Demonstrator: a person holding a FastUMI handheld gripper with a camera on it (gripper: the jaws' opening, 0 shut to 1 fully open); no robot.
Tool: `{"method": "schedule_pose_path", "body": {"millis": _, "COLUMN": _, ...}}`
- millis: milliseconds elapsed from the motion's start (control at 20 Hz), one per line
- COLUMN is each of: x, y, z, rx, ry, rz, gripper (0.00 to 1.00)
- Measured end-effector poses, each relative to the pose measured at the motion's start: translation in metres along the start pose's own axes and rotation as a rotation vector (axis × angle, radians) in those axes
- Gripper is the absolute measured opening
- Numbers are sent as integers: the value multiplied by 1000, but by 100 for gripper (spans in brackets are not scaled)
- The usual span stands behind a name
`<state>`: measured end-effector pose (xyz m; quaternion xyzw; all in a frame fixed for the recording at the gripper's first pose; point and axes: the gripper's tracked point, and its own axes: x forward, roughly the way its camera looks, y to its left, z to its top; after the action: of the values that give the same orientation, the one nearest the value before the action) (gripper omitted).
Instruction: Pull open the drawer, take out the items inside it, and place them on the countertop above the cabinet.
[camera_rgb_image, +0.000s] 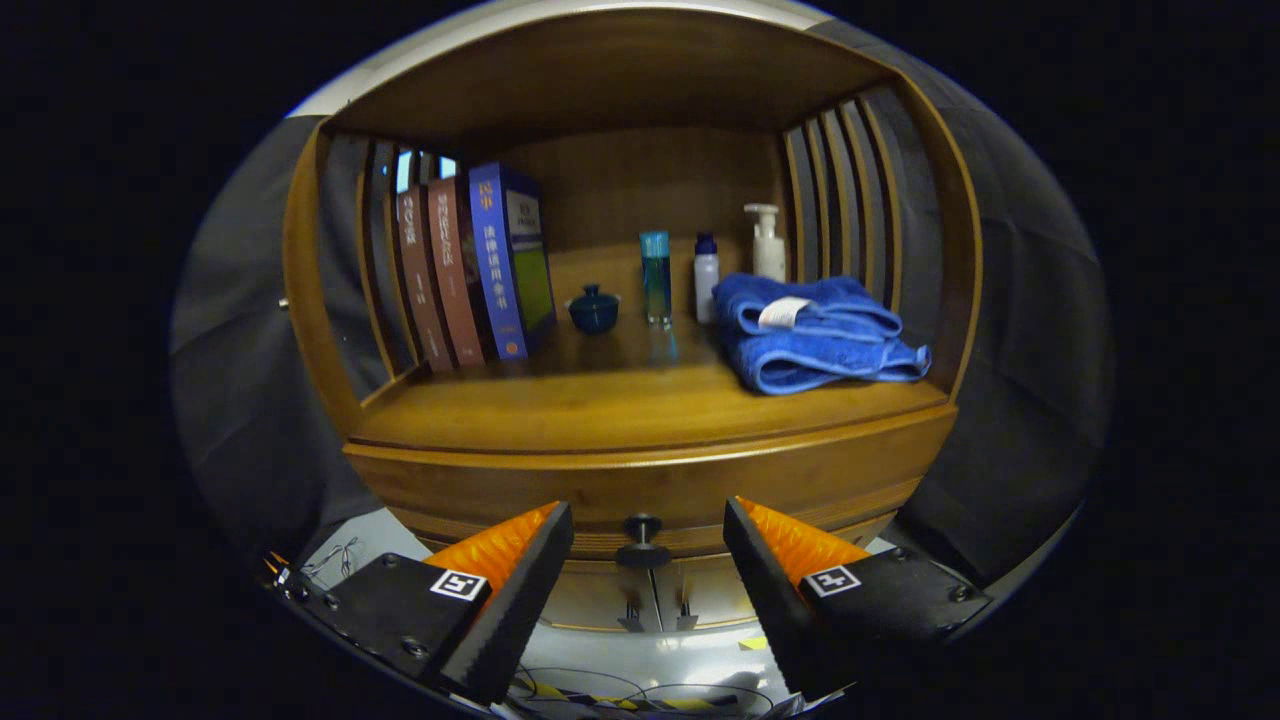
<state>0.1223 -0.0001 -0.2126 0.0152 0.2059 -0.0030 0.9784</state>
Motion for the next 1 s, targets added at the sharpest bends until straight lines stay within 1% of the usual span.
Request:
{"method": "schedule_pose_path", "body": {"millis": 150, "x": 24, "y": -3, "z": -25, "rx": -2, "ry": 68, "rz": -4, "gripper": 99}}
{"method": "schedule_pose_path", "body": {"millis": 350, "x": 42, "y": -4, "z": -42, "rx": 4, "ry": 106, "rz": -2, "gripper": 99}}
{"method": "schedule_pose_path", "body": {"millis": 450, "x": 48, "y": -5, "z": -51, "rx": -2, "ry": 140, "rz": -3, "gripper": 97}}
{"method": "schedule_pose_path", "body": {"millis": 500, "x": 52, "y": 3, "z": -52, "rx": 6, "ry": 139, "rz": 33, "gripper": 81}}
{"method": "schedule_pose_path", "body": {"millis": 600, "x": 50, "y": 2, "z": -51, "rx": -5, "ry": 128, "rz": 18, "gripper": 50}}
{"method": "schedule_pose_path", "body": {"millis": 650, "x": 49, "y": 1, "z": -50, "rx": -17, "ry": 129, "rz": 16, "gripper": 46}}
{"method": "schedule_pose_path", "body": {"millis": 700, "x": 50, "y": 1, "z": -53, "rx": -19, "ry": 138, "rz": 21, "gripper": 38}}
{"method": "schedule_pose_path", "body": {"millis": 850, "x": 48, "y": 3, "z": -53, "rx": -13, "ry": 144, "rz": 33, "gripper": 37}}
{"method": "schedule_pose_path", "body": {"millis": 1000, "x": 49, "y": 2, "z": -53, "rx": -29, "ry": 141, "rz": 23, "gripper": 37}}
